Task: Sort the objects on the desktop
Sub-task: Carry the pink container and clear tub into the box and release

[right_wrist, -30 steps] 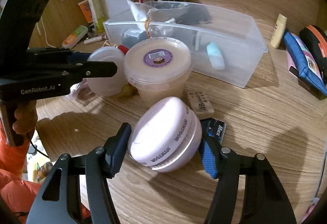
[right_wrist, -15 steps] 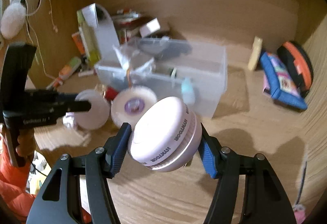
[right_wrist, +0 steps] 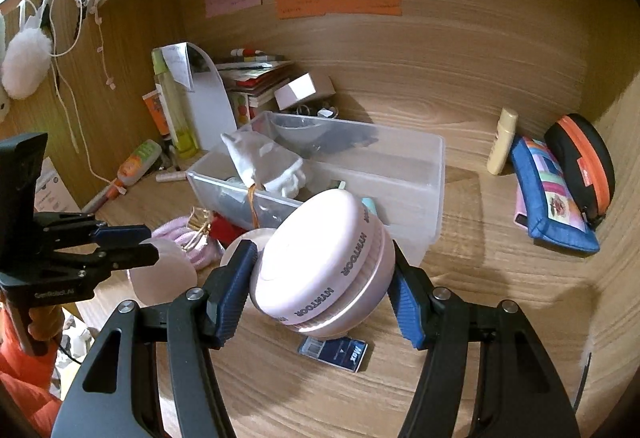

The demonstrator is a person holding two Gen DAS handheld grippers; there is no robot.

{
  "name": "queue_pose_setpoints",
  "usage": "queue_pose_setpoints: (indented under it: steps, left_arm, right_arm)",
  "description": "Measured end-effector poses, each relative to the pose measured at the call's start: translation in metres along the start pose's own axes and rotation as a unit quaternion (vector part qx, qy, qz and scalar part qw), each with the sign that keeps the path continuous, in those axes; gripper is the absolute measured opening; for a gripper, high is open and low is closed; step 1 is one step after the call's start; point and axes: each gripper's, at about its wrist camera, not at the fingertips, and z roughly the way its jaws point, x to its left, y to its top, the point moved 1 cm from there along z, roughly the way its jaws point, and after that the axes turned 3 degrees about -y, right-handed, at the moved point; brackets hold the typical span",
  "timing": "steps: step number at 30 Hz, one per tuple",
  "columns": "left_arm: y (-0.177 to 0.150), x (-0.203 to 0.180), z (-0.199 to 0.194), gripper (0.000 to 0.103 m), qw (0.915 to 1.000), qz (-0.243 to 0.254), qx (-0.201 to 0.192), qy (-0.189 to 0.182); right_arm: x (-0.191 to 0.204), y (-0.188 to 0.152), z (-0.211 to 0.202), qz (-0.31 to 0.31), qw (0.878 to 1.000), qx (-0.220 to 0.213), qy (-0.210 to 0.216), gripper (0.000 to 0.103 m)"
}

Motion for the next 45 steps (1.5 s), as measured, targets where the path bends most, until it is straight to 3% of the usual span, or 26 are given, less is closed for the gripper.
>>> queue_pose_setpoints:
  steps: [3, 7, 12, 17, 23, 27, 28, 29, 30, 40, 45]
  left_arm:
    - [0.010, 0.001, -0.004, 0.029, 0.9999, -0.006, -0.009, -0.006]
    - [0.024, 0.004, -0.013, 0.029, 0.9990, -0.009, -0.035, 0.025]
    - [0.047, 0.014, -0.020, 0.029, 0.9974, -0.024, -0.062, 0.026]
    - [0.066, 0.028, -0.015, 0.029, 0.9951, -0.033, -0.079, 0.049]
    - [0.083, 0.049, -0.006, 0.029, 0.9942, -0.069, -0.078, 0.029]
    - [0.092, 0.051, 0.000, 0.029, 0.9938, -0.064, -0.083, 0.035]
    - [0.094, 0.051, 0.002, 0.027, 0.9937, -0.064, -0.084, 0.039]
    - [0.096, 0.051, 0.005, 0.013, 0.9936, -0.063, -0.084, 0.042]
    - [0.099, 0.052, 0.009, 0.010, 0.9940, -0.061, -0.080, 0.045]
    - [0.109, 0.061, 0.049, 0.010, 0.9959, -0.061, -0.046, 0.049]
    - [0.103, 0.057, 0.041, 0.010, 0.9971, -0.044, -0.048, 0.040]
  right_arm:
    - [-0.001, 0.003, 0.001, 0.000, 1.000, -0.002, 0.000, 0.059]
    - [-0.003, 0.009, 0.000, 0.000, 1.000, -0.009, -0.001, 0.059]
    - [-0.006, 0.018, 0.003, 0.004, 1.000, -0.014, -0.002, 0.059]
    - [-0.010, 0.026, 0.012, 0.010, 1.000, -0.010, -0.001, 0.059]
    - [-0.011, 0.036, 0.030, 0.002, 1.000, -0.002, -0.009, 0.059]
    - [-0.017, 0.043, 0.044, 0.009, 1.000, 0.010, -0.011, 0.059]
    - [-0.018, 0.044, 0.049, 0.008, 1.000, 0.013, -0.017, 0.059]
    - [-0.019, 0.045, 0.053, 0.007, 1.000, 0.016, -0.022, 0.059]
    - [-0.021, 0.046, 0.057, 0.007, 0.999, 0.019, -0.025, 0.059]
    - [-0.040, 0.039, 0.099, 0.029, 0.997, 0.065, -0.035, 0.059]
    - [-0.040, 0.036, 0.108, 0.019, 0.996, 0.073, -0.038, 0.059]
